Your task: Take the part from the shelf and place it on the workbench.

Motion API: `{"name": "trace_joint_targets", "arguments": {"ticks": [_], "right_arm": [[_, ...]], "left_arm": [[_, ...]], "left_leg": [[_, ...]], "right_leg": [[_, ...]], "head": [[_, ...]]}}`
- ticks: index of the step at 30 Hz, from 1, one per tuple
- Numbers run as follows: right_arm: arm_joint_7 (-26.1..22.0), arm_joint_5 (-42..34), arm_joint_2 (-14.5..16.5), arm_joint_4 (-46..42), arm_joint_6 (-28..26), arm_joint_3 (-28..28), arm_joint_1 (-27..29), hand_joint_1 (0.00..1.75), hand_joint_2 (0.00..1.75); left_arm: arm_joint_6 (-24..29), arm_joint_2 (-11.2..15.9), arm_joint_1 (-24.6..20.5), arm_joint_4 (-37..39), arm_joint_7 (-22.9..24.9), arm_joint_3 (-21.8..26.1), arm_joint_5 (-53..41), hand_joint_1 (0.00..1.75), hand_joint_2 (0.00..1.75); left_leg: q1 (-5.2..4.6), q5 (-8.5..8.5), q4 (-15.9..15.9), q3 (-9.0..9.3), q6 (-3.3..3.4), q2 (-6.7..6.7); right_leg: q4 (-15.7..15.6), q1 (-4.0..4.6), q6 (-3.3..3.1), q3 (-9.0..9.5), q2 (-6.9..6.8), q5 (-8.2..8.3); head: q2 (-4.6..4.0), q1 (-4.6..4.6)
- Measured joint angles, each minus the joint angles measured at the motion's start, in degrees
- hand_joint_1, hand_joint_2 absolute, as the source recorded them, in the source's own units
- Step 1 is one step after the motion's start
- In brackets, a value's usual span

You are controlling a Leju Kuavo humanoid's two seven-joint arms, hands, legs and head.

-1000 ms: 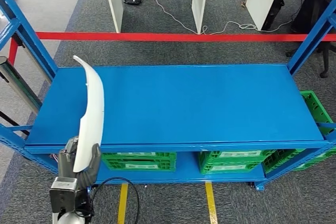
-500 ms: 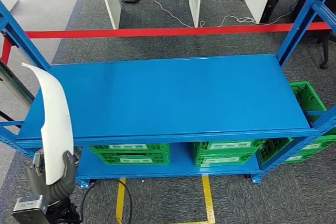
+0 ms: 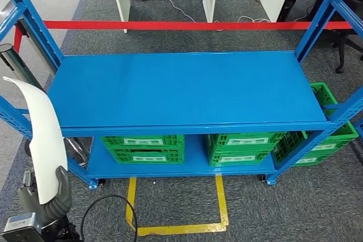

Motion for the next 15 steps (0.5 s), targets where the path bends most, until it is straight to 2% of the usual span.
{"name": "trace_joint_targets", "arguments": {"ticks": [1,2,3,4,5,6,7,8,10,11,12,13,14,15], "right_arm": [[0.14,0.27,0.03,0.05,-0.54,0.28,0.02,0.00,1.75],[0.21,0.52,0.11,0.11,-1.15,0.53,0.03,0.00,1.75],[0.22,0.76,0.24,0.18,-1.69,0.78,0.04,0.00,1.75],[0.17,1.02,0.38,0.23,-2.09,1.03,0.05,0.00,1.75],[0.08,1.25,0.51,0.28,-2.40,1.29,0.08,0.00,1.75],[0.02,1.39,0.63,0.34,-2.59,1.50,0.15,0.00,1.75],[-0.07,1.50,0.71,0.38,-2.71,1.66,0.21,0.00,1.75],[-0.11,1.56,0.78,0.42,-2.78,1.78,0.28,0.00,1.75],[-0.16,1.70,0.86,0.45,-2.86,1.96,0.36,0.00,1.75],[-0.16,1.74,0.89,0.46,-2.89,2.04,0.37,0.00,1.75],[-0.16,1.77,0.89,0.46,-2.90,2.12,0.38,0.00,1.75],[-0.16,1.80,0.89,0.46,-2.90,2.18,0.39,0.00,1.75],[-0.16,1.82,0.89,0.46,-2.90,2.24,0.40,0.00,1.75],[-0.16,1.85,0.89,0.46,-2.90,2.31,0.40,0.00,1.75]], "left_arm": [[-0.03,-0.20,0.34,-0.27,0.00,0.40,0.19,1.75,1.75],[-0.05,-0.41,0.73,-0.67,-0.01,0.83,0.44,1.75,1.75],[-0.09,-0.66,1.12,-1.13,-0.01,1.28,0.75,1.75,1.75],[-0.11,-0.88,1.50,-1.58,-0.02,1.71,1.04,1.75,1.75],[-0.14,-1.12,1.86,-1.98,-0.02,2.19,1.35,1.75,1.75],[-0.18,-1.34,2.20,-2.31,-0.02,2.67,1.59,1.75,1.75],[-0.21,-1.54,2.53,-2.60,-0.02,3.12,1.74,1.75,1.75],[-0.24,-1.73,2.83,-2.84,-0.02,3.57,1.84,1.75,1.75],[-0.25,-1.99,3.24,-3.16,-0.02,4.29,1.88,1.75,1.75],[-0.25,-2.07,3.35,-3.22,-0.02,4.54,1.88,1.75,1.75],[-0.25,-2.13,3.43,-3.24,-0.02,4.73,1.89,1.75,1.75],[-0.26,-2.18,3.50,-3.24,-0.02,4.86,1.89,1.75,1.75],[-0.26,-2.22,3.56,-3.24,-0.02,4.99,1.89,1.75,1.75],[-0.27,-2.27,3.59,-3.26,-0.02,5.10,1.90,1.75,1.75]], "left_leg": [[0.03,0.34,0.39,-0.66,-0.22,0.02],[0.00,0.61,0.96,-1.28,-0.48,0.03],[-0.08,0.90,1.47,-1.78,-0.76,0.03],[-0.16,1.22,1.91,-2.20,-1.01,0.02],[-0.21,1.58,2.18,-2.56,-1.29,0.01],[-0.17,1.89,2.29,-2.81,-1.58,-0.02],[-0.07,1.50,2.63,-3.10,-1.91,-0.15],[0.03,0.09,3.61,-3.48,-2.31,-0.31],[0.29,-5.38,8.72,-4.77,-3.06,-0.62],[0.39,-8.17,12.43,-5.50,-3.32,-0.67],[0.49,-9.91,15.84,-5.97,-3.49,-0.69],[0.57,-10.20,18.00,-5.84,-3.55,-0.70],[0.63,-9.24,18.24,-4.86,-3.51,-0.72],[0.66,-7.58,16.32,-2.91,-3.38,-0.73]], "right_leg": [[-3.65,-0.13,0.13,2.92,-0.02,1.06],[-8.03,-0.14,0.08,6.14,0.03,1.13],[-11.66,-0.14,-0.14,8.55,0.10,0.52],[-14.08,-0.08,-0.42,9.87,0.20,-0.38],[-15.11,0.04,-0.87,10.24,0.30,-0.90],[-15.23,-0.01,-1.39,9.78,0.28,-0.90],[-15.26,-0.05,-1.93,9.29,0.20,-0.65],[-15.28,-0.11,-2.59,8.82,0.09,-0.22],[-15.31,-0.19,-3.50,7.60,-0.16,0.90],[-15.27,-0.17,-3.67,6.98,-0.21,1.51],[-15.20,-0.15,-3.67,6.34,-0.27,2.13],[-15.09,-0.14,-3.63,5.64,-0.32,2.77],[-14.94,-0.13,-3.54,4.90,-0.34,3.39],[-14.76,-0.12,-3.43,4.10,-0.34,3.97]], "head": [[0.00,0.01],[0.00,0.02],[0.00,0.01],[0.00,0.02],[0.00,-0.01],[0.00,0.00],[0.00,-0.02],[0.00,-0.05],[0.00,-0.16],[0.00,-0.20],[0.00,-0.23],[0.00,-0.24],[0.00,-0.23],[0.00,-0.24]]}}
